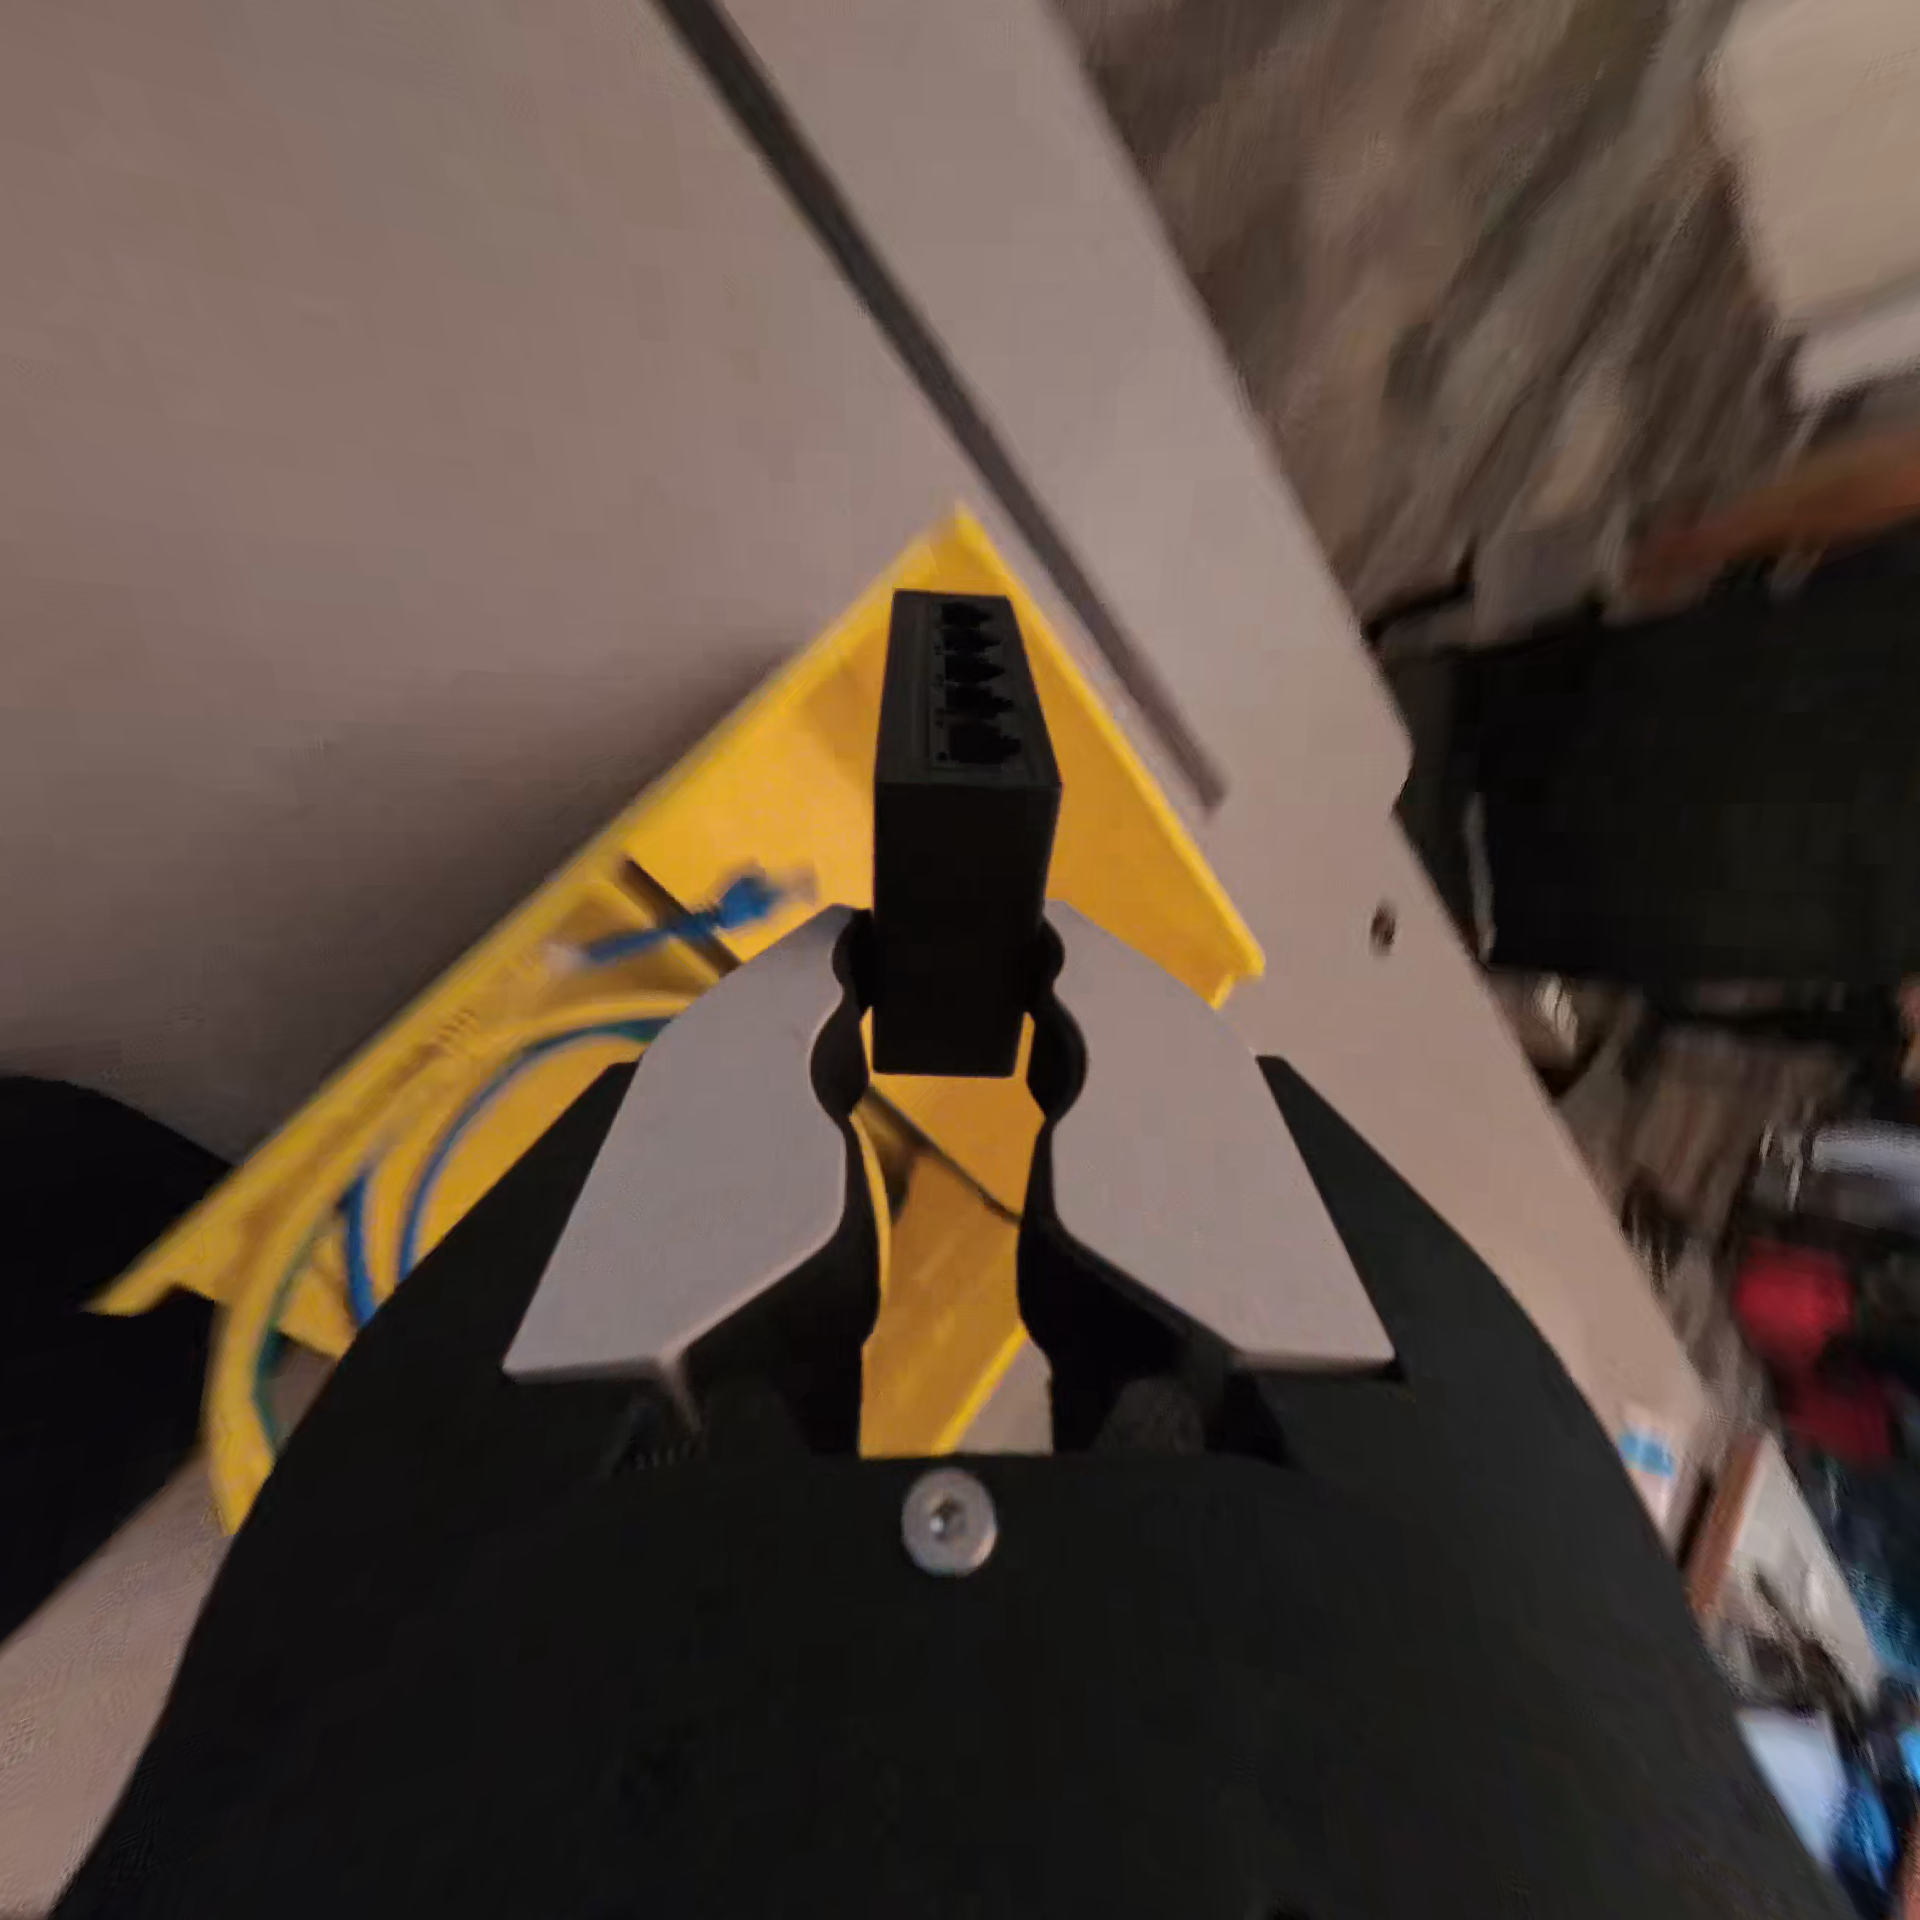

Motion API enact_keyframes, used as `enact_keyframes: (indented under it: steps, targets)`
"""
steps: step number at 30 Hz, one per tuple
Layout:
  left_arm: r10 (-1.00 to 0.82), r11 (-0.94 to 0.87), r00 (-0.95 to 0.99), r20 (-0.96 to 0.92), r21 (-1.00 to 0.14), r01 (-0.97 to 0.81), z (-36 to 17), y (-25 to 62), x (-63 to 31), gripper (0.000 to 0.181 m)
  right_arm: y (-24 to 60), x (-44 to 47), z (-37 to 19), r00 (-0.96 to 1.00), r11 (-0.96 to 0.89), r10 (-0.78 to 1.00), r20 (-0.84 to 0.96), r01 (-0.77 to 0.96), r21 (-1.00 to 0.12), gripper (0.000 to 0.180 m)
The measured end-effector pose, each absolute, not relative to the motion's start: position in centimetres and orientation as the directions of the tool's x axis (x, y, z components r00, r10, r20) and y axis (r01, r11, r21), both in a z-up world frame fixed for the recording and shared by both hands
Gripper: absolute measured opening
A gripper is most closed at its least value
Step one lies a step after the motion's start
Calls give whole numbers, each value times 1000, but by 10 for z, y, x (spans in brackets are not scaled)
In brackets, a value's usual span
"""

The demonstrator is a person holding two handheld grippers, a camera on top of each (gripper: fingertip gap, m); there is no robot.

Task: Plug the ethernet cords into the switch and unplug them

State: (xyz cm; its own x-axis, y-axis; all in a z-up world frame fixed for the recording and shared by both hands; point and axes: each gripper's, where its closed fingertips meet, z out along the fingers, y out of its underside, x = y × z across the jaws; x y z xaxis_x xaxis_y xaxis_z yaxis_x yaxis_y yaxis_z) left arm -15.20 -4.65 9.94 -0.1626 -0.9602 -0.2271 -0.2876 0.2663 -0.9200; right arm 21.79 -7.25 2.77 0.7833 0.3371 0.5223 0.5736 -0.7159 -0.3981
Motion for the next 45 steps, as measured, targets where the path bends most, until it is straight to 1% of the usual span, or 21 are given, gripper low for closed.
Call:
enact_keyframes:
  steps: [4,7,8,11,14,17,20,22,24,26,28,29,30,32,34,36,38,39,40,42,45]
  targets:
    - [-966,254,-126,-224,-905,-342,91,-38,-151,51,-75,287,-39,863,-925,299,408,368,-101,28]
    - [-969,246,-111,-220,-897,-367,87,-35,-148,51,-80,324,-74,865,-975,221,452,201,92,28]
    - [-969,245,-111,-219,-894,-376,86,-34,-147,50,-81,329,-83,870,-980,196,452,153,130,29]
    - [-971,241,-94,-222,-884,-400,83,-32,-145,50,-81,336,-100,867,-986,115,486,39,164,28]
    - [-974,225,-72,-215,-883,-411,83,-30,-144,51,-79,324,-114,900,-990,47,434,-16,140,31]
    - [-977,211,-61,-204,-891,-403,86,-29,-143,51,-67,309,-119,948,-999,-34,317,-44,26,40]
    - [-979,200,-45,-199,-892,-405,86,-24,-145,51,-61,295,-108,985,-992,-87,150,-72,-103,39]
    - [-981,189,-30,-193,-898,-397,89,-22,-149,51,-62,295,-83,988,-962,-140,71,-119,-244,35]
    - [-983,172,-11,-181,-910,-377,96,-19,-154,51,-67,288,-43,985,-859,-161,-69,-174,-481,36]
    - [-983,151,44,-180,-917,-369,103,-12,-164,51,-87,296,4,966,-660,-210,-153,-256,-706,39]
    - [-967,124,156,-200,-909,-398,107,5,-182,52,-125,321,24,915,-473,-351,-199,-357,-806,38]
    - [-950,100,230,-211,-903,-418,108,16,-195,55,-140,327,25,907,-414,-357,-224,-369,-832,38]
    - [-926,66,309,-218,-897,-437,108,27,-209,57,-151,335,22,898,-400,-368,-241,-387,-831,44]
    - [-850,-15,475,-228,-891,-454,111,51,-243,63,-168,348,1,889,-479,-390,-238,-417,-772,49]
    - [-733,-124,646,-215,-891,-437,112,75,-284,64,-177,352,-27,908,-577,-358,-216,-397,-714,49]
    - [-604,-247,776,-184,-882,-402,106,92,-329,66,-188,354,-61,906,-689,-372,-202,-416,-594,44]
    - [-488,-379,861,-144,-853,-358,88,104,-371,61,-192,348,-90,911,-776,-349,-218,-412,-478,35]
    - [-429,-460,895,-123,-823,-334,75,108,-392,58,-194,342,-102,908,-809,-342,-241,-415,-417,19]
    - [-368,-556,925,-96,-774,-302,58,110,-415,56,-196,338,-111,899,-831,-353,-260,-429,-355,10]
    - [-281,-718,959,-35,-656,-234,23,110,-451,51,-195,338,-114,909,-850,-344,-234,-408,-333,9]
    - [-216,-819,973,86,-558,-132,-14,115,-479,59,-193,332,-115,942,-899,-305,-143,-334,-284,7]
